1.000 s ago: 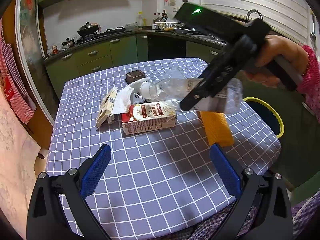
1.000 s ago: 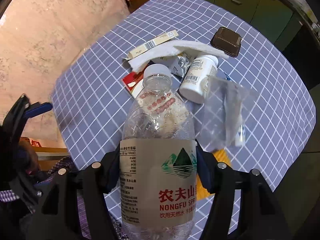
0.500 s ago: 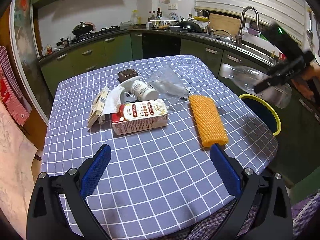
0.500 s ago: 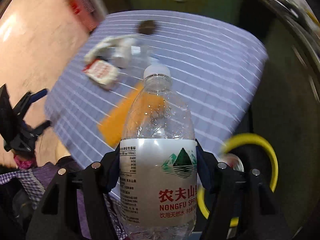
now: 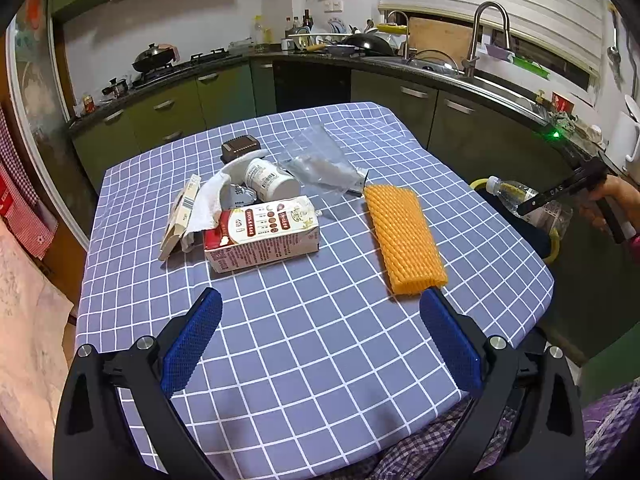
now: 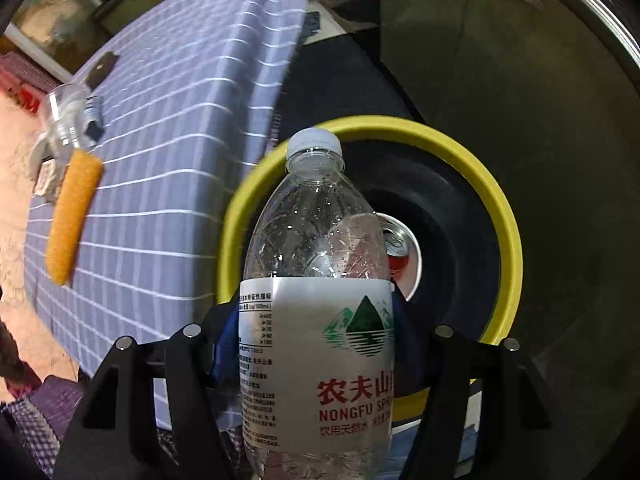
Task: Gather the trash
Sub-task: 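Carry the water bottle over the bin and open the right gripper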
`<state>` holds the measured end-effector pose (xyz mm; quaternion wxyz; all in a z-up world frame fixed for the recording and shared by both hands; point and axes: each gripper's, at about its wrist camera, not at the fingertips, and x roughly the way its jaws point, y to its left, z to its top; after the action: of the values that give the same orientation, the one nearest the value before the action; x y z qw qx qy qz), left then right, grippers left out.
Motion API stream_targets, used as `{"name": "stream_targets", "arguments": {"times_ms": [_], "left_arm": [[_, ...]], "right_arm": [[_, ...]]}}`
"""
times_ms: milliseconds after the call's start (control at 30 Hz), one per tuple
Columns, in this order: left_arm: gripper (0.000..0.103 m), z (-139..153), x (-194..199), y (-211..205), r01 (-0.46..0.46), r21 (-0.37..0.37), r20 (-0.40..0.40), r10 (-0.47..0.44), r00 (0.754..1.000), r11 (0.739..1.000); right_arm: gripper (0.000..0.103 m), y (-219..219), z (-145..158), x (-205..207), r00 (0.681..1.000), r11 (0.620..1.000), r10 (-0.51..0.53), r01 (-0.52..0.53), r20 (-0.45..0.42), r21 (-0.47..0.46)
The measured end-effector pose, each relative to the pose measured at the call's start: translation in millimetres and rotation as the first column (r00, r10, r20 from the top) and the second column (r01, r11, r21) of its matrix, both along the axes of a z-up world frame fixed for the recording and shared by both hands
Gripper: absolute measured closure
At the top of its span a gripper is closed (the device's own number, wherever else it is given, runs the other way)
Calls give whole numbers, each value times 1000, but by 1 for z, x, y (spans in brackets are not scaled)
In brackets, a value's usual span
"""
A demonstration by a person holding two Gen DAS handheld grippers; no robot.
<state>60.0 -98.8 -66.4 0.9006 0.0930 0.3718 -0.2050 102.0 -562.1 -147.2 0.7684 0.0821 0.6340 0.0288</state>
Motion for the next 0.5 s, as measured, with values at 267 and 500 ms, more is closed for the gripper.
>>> {"name": "stream_targets", "arguments": {"times_ms": [267,500], "left_arm": [[5,-9,8,-22,54,22,-30,-53,998,998],[5,-15,26,-63,127,44,-68,-124,990,991]], "right_arm": [[32,-4,1,-1,997,997,-59,60,44,-41],[32,17,26,-34,987,999,-50,48,154,20]]}}
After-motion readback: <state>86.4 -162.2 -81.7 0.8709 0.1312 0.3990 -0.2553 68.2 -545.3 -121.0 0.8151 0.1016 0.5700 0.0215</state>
